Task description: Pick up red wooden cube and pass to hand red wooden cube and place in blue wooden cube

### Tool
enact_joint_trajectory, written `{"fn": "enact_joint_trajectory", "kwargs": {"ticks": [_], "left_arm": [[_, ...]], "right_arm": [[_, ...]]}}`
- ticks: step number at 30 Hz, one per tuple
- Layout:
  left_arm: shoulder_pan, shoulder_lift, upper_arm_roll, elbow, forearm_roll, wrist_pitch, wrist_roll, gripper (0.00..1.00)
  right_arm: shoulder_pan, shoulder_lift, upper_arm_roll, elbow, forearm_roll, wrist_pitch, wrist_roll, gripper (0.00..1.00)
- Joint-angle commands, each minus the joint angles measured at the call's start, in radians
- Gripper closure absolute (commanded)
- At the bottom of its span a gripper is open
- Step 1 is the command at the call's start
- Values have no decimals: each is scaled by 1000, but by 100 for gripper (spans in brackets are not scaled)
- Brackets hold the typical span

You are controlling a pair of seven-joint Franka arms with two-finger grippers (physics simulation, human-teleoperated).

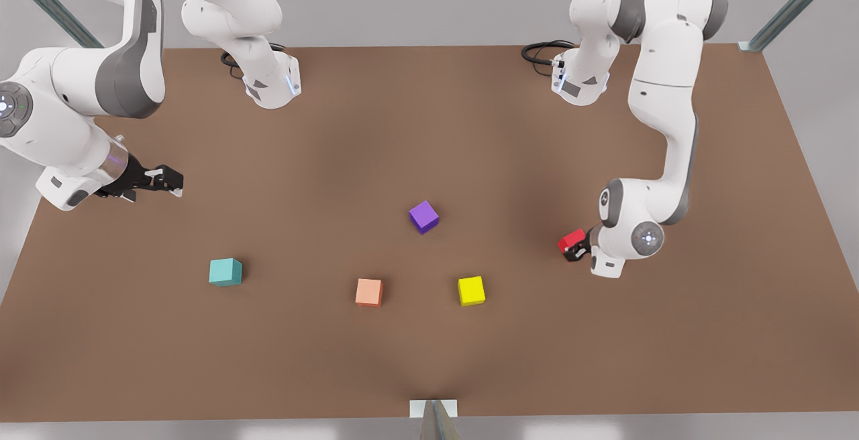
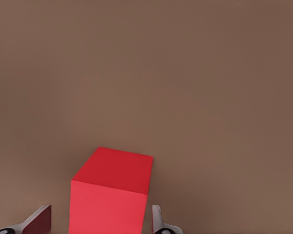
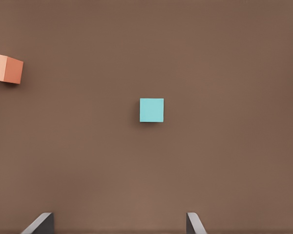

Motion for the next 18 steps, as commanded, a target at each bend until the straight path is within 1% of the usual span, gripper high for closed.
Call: {"fn": "enact_joint_trajectory", "kwargs": {"ticks": [1, 6, 8, 12, 13, 14, 15, 16, 17, 18], "left_arm": [[1, 9, 0, 0, 1, 22, -6, 0], [1, 44, 0, 0, 4, 29, 274, 0], [1, 55, 0, -16, 1, 78, 278, 0], [1, 58, 0, -16, -6, 101, 276, 0], [1, 58, 0, -14, -6, 104, 275, 6], [1, 58, 0, -14, -6, 104, 275, 28], [1, 56, 0, -13, -8, 104, 275, 33], [1, 56, 0, -9, -31, 104, 275, 34], [1, 48, 0, -8, -46, 103, 275, 37], [1, 35, -2, 13, -48, 97, 262, 38]], "right_arm": [[0, -1, 0, 0, 1, 0, 0, 0], [2, -1, 0, 0, 1, 0, 0, 0], [3, 1, 0, -2, 1, 0, 0, 0], [2, 1, 0, -2, 1, 0, -1, 0], [2, 1, 0, -2, 1, 0, -1, 0], [2, 1, 0, -2, 1, 0, 0, 0], [2, 1, 0, -2, 1, 0, 0, 0], [3, 1, 0, -2, 1, 0, 0, 0], [2, 1, 0, -2, 1, 0, -1, 0], [2, 1, 0, -2, 1, 0, 0, 0]]}}
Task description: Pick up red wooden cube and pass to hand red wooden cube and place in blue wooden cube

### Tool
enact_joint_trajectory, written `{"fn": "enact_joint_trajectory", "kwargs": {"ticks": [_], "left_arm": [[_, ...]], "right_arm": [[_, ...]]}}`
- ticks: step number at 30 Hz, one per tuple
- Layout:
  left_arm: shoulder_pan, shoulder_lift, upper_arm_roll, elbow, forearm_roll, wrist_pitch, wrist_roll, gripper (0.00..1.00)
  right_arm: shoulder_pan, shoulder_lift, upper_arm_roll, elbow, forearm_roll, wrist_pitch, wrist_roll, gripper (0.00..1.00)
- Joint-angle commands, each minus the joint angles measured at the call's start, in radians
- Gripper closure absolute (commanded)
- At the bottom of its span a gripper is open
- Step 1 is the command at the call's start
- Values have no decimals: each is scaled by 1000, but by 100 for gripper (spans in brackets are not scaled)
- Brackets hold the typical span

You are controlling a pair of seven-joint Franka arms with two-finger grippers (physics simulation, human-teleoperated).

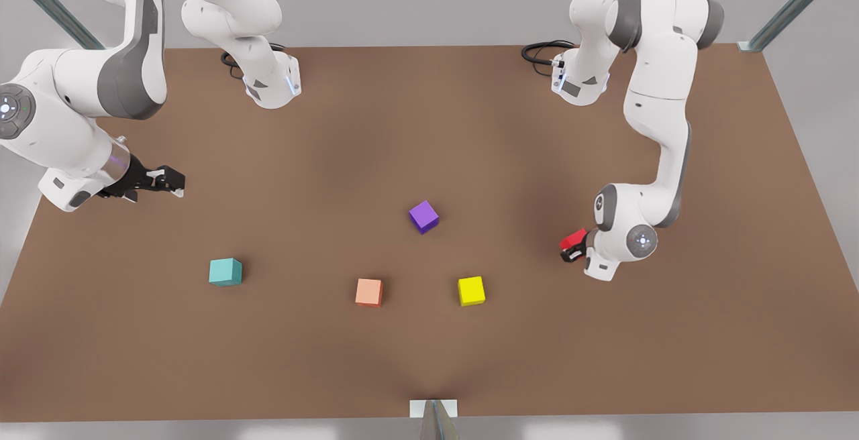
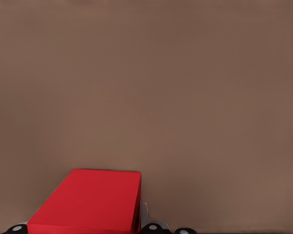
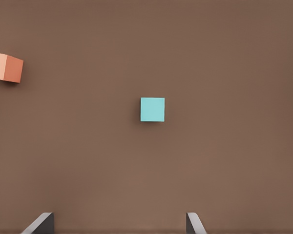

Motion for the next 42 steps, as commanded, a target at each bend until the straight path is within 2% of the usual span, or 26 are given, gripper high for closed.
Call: {"fn": "enact_joint_trajectory", "kwargs": {"ticks": [1, 2, 4, 6, 7, 9, 12, 14, 18, 21, 23, 42], "left_arm": [[0, 3, -8, 73, -25, -52, 78, 38], [9, 15, -7, 184, -28, -190, 70, 38], [10, 14, -11, 339, -167, -389, -16, 38], [7, 26, -181, 470, -202, -471, -195, 37], [3, 98, -301, 592, -206, -469, -278, 37], [-27, 210, -412, 759, -206, -449, -286, 37], [-26, 323, -606, 788, -268, -193, -225, 37], [-27, 395, -665, 788, -454, -49, 51, 38], [3, 435, -665, 776, -808, -43, 510, 38], [-20, 452, -666, 776, -834, -34, 584, 38], [-14, 455, -665, 765, -833, -37, 688, 38], [-17, 463, -663, 754, -890, -29, 759, 37]], "right_arm": [[1, 0, -1, 0, 1, 1, 0, 0], [1, 14, -1, 8, 1, 1, 0, 0], [5, 72, 3, 48, 19, 15, -104, 0], [-16, 195, -2, 132, 185, 15, -403, 0], [-41, 287, -4, 188, 367, 0, -592, 0], [-27, 423, 13, 194, 704, -14, -757, 0], [-24, 678, 70, 321, 1100, -5, -1019, 0], [8, 741, 110, 405, 1137, 121, -1210, 0], [24, 741, 134, 396, 1151, 177, -1527, 0], [19, 744, 136, 399, 1183, 81, -1833, 0], [21, 746, 136, 398, 1223, 36, -1923, 0], [94, 744, 148, 304, 1349, 53, -1994, 0]]}}
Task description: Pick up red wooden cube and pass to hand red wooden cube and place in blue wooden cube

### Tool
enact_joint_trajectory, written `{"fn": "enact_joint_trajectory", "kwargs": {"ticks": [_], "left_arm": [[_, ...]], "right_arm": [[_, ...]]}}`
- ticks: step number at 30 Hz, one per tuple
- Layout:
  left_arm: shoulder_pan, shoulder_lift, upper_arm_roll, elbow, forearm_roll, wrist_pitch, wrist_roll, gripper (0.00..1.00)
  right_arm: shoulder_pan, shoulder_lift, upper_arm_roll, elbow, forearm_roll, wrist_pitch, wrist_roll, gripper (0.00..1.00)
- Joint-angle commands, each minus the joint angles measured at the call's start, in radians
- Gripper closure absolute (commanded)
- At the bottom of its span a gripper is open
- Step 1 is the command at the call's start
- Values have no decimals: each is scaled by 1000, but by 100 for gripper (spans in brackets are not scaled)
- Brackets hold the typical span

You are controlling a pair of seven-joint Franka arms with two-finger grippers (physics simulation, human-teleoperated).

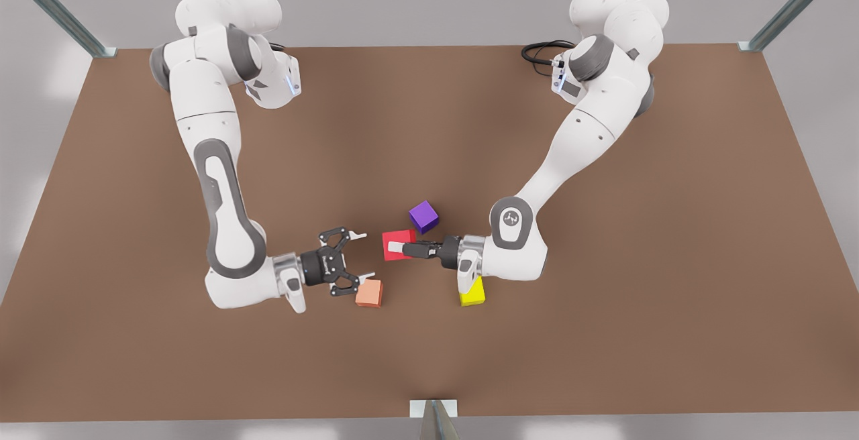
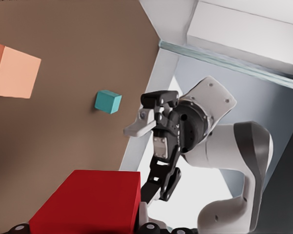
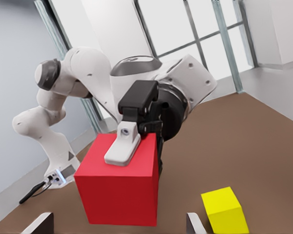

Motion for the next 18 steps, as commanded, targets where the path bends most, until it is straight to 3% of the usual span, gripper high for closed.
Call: {"fn": "enact_joint_trajectory", "kwargs": {"ticks": [1, 18], "left_arm": [[0, -2, -1, 0, -17, 0, 229, 37], [-9, 5, -2, 2, -6, 37, 263, 37]], "right_arm": [[2, -1, 0, -7, 16, 16, -384, 0], [28, -27, 0, -89, 73, 27, -388, 0]]}}
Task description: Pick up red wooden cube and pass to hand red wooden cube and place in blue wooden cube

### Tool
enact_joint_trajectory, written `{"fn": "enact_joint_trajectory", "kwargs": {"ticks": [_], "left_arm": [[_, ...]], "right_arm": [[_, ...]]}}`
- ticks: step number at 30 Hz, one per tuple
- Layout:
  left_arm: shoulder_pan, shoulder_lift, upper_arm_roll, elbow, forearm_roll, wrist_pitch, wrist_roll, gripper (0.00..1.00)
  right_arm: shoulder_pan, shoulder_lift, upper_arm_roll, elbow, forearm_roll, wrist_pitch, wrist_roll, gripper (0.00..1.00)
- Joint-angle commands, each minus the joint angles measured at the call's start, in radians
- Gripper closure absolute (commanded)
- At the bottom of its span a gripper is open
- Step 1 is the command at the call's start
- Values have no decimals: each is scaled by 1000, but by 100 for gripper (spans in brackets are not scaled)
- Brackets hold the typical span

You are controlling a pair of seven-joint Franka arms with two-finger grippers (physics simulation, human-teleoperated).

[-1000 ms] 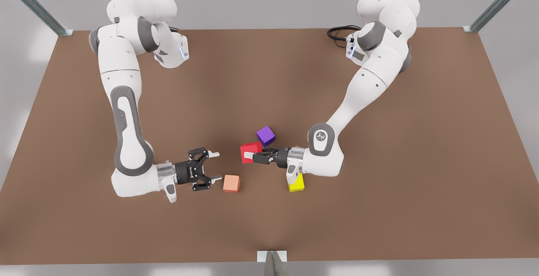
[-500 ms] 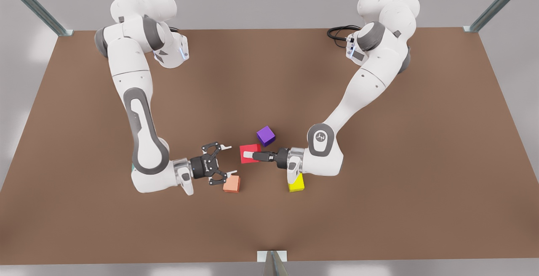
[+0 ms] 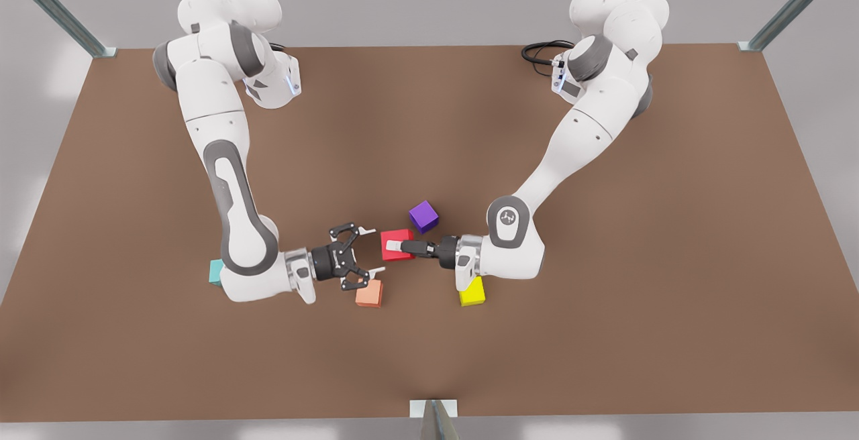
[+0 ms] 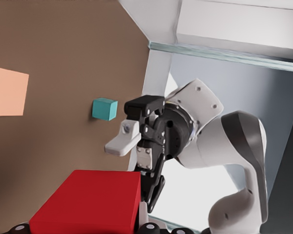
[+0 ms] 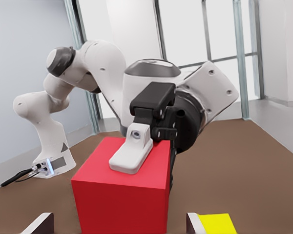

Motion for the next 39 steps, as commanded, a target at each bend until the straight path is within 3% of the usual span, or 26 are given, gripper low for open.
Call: {"fn": "enact_joint_trajectory", "kwargs": {"ticks": [1, 19, 23, 31, 32, 33, 34, 39], "left_arm": [[0, -1, -1, 1, -11, 9, 128, 37], [-34, 13, -2, 12, -15, 67, 128, 37], [-34, 13, -2, 12, -15, 67, 128, 31], [-34, 10, -2, 10, -15, 67, 126, 30], [-34, 11, -2, 10, -15, 69, 126, 30], [-34, 11, -2, 10, -15, 69, 126, 11], [-34, 13, -2, 10, -15, 69, 128, 3], [-34, 11, -2, 9, -15, 73, 128, 0]], "right_arm": [[0, -10, 0, -13, 10, 1, -144, 0], [69, 6, 0, -26, 141, 38, -144, 0], [69, 6, 0, -46, 141, 44, -146, 0], [71, 15, 0, -59, 144, 44, -152, 0], [71, 15, 0, -59, 147, 44, -154, 25], [71, 15, 0, -59, 148, 44, -158, 51], [72, 15, 0, -59, 148, 44, -158, 53], [74, 15, 0, -59, 162, 44, -158, 53]]}}
